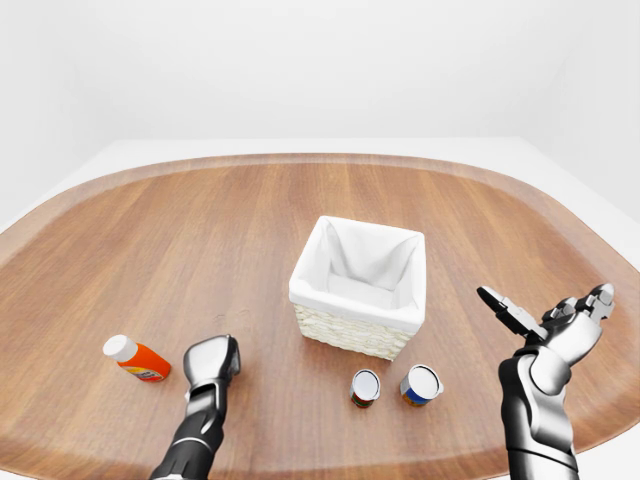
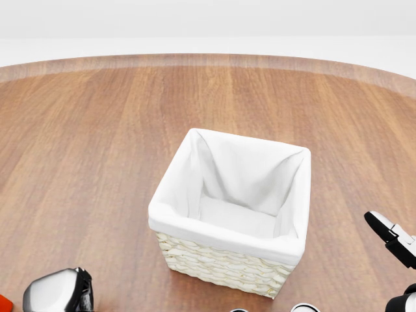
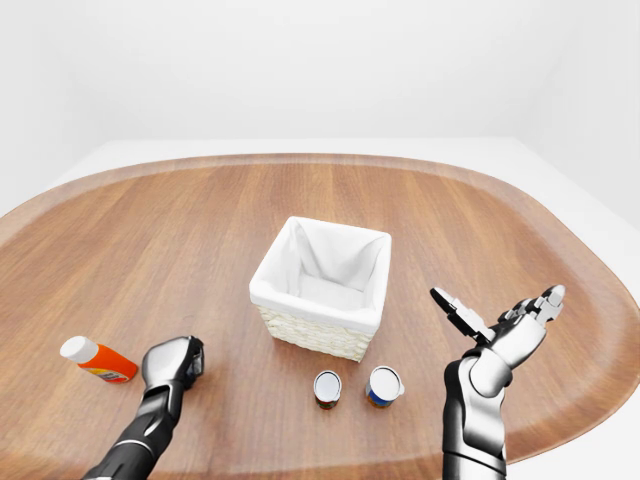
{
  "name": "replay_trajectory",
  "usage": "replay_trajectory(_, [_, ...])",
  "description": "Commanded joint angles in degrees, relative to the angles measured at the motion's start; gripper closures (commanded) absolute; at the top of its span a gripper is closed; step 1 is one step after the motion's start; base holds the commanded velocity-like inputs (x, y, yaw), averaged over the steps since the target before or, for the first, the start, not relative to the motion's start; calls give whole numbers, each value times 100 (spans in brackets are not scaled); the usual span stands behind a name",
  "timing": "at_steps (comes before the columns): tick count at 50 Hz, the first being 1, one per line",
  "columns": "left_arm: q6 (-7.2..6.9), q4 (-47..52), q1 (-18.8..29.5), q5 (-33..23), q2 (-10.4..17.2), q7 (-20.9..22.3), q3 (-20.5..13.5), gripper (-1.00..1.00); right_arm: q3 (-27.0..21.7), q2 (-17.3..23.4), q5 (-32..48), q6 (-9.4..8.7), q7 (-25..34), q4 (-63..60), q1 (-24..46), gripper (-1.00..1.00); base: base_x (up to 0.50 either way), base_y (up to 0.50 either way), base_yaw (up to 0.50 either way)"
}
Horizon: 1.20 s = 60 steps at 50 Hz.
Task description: Pick up the alphabet soup and the cream cheese box, and put them in the basket.
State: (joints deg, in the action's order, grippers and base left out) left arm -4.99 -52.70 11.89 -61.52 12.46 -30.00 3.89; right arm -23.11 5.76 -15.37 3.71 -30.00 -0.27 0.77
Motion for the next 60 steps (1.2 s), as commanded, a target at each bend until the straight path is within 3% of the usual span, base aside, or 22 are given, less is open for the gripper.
replay_trajectory(1, [-1,567,-244,-286,45,0,-192,100,2,-9,-1,-32,0,-60,-16,-100,0,0,0])
replay_trajectory(18, [-1,2472,-842,-674,-17,40,-454,100,-1,-6,2,-6,0,-18,-4,-100,0,0,0])
replay_trajectory(31, [-1,2798,-714,-166,-69,162,-759,100,7,7,6,42,0,62,15,-100,0,0,0])
replay_trajectory(36, [-1,2766,-540,-308,-133,0,-849,100,8,5,10,20,0,33,9,-100,0,0,0])
replay_trajectory(47, [-1,3243,-509,169,-148,0,-883,100,0,-5,-6,-9,0,-22,-12,-100,0,0,0])
replay_trajectory(60, [-1,3379,-156,97,-153,151,-760,100,8,1,-11,22,0,17,3,-100,0,0,0])
